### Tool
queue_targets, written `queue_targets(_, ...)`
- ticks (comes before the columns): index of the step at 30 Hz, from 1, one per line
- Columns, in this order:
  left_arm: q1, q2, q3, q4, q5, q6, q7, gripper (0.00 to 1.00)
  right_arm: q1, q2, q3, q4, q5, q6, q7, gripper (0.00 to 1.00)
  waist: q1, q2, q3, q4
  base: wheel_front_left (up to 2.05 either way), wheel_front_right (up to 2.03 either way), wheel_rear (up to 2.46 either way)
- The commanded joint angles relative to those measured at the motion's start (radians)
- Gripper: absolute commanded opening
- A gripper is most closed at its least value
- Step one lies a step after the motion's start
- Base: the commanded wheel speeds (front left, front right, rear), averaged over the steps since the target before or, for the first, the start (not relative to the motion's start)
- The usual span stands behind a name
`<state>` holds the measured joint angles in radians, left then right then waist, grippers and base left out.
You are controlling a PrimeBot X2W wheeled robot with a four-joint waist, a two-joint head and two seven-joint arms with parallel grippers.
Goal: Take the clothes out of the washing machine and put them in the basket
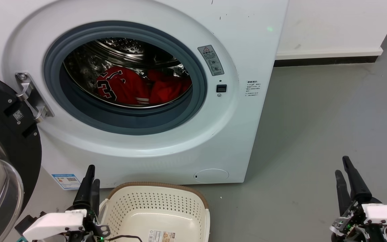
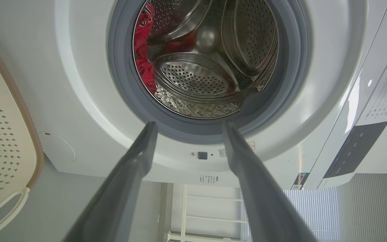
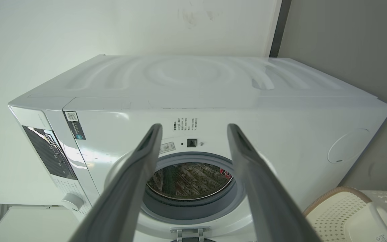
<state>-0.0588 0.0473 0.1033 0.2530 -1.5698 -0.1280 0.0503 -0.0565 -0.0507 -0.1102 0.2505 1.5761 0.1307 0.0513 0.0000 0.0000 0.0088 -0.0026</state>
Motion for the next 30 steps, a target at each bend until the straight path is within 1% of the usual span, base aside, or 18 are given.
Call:
queue_targets(1, -0.006, 0.002, 0.012, -0.022, 0.024, -0.001, -0.014, 1.0, -0.006, -0.001, -0.011, -0.014, -0.025, 0.0, -0.015, 1.0, 0.0, 0.0, 0.001, 0.0, 0.0, 0.0, 0.0)
queue_targets(5, -0.01, 0.002, 0.042, -0.008, 0.08, -0.002, -0.032, 1.0, -0.012, -0.001, -0.011, 0.003, -0.082, 0.0, -0.033, 1.0, 0.0, 0.0, 0.002, -0.001, 0.0, 0.0, 0.0)
queue_targets(12, -0.021, 0.002, 0.088, -0.032, 0.174, -0.002, -0.061, 1.0, -0.023, -0.001, -0.055, -0.022, -0.303, 0.0, -0.062, 1.0, 0.0, 0.0, 0.005, -0.002, 0.0, 0.0, 0.0)
queue_targets(16, -0.029, 0.002, 0.123, -0.049, 0.254, 0.004, -0.077, 1.0, -0.033, -0.001, -0.072, -0.068, -0.449, 0.0, -0.078, 1.0, 0.0, 0.0, 0.01, -0.002, 0.0, 0.0, 0.0)
queue_targets(17, -0.029, 0.002, 0.123, -0.049, 0.254, 0.004, -0.077, 1.0, -0.033, -0.001, -0.072, -0.068, -0.449, 0.0, -0.078, 1.0, 0.0, 0.0, 0.01, -0.002, 0.0, 0.0, 0.0)
queue_targets(19, -0.032, 0.002, 0.132, -0.069, 0.304, 0.01, -0.084, 1.0, -0.037, -0.001, -0.072, -0.098, -0.523, 0.0, -0.085, 1.0, 0.0, 0.0, 0.012, -0.002, 0.0, 0.0, 0.0)
queue_targets(22, -0.036, 0.002, 0.139, -0.118, 0.388, 0.039, -0.095, 1.0, -0.037, -0.001, -0.055, -0.152, -0.65, 0.0, -0.097, 1.0, 0.0, 0.0, 0.016, -0.002, 0.0, 0.0, 0.0)
queue_targets(26, -0.031, 0.003, 0.125, -0.18, 0.472, 0.103, -0.11, 1.0, -0.033, -0.001, -0.029, -0.201, -0.777, 0.0, -0.11, 1.0, 0.0, 0.0, 0.021, -0.003, 0.0, 0.0, 0.0)
queue_targets(28, -0.023, 0.003, 0.109, -0.208, 0.512, 0.122, -0.117, 1.0, -0.034, -0.001, -0.022, -0.226, -0.834, 0.0, -0.118, 1.0, 0.0, 0.0, 0.023, -0.004, 0.0, 0.0, 0.0)
queue_targets(30, -0.017, 0.003, 0.091, -0.239, 0.562, 0.13, -0.124, 1.0, -0.034, -0.001, -0.02, -0.247, -0.882, 0.0, -0.125, 1.0, 0.0, 0.0, 0.026, -0.004, 0.0, 0.0, 0.0)
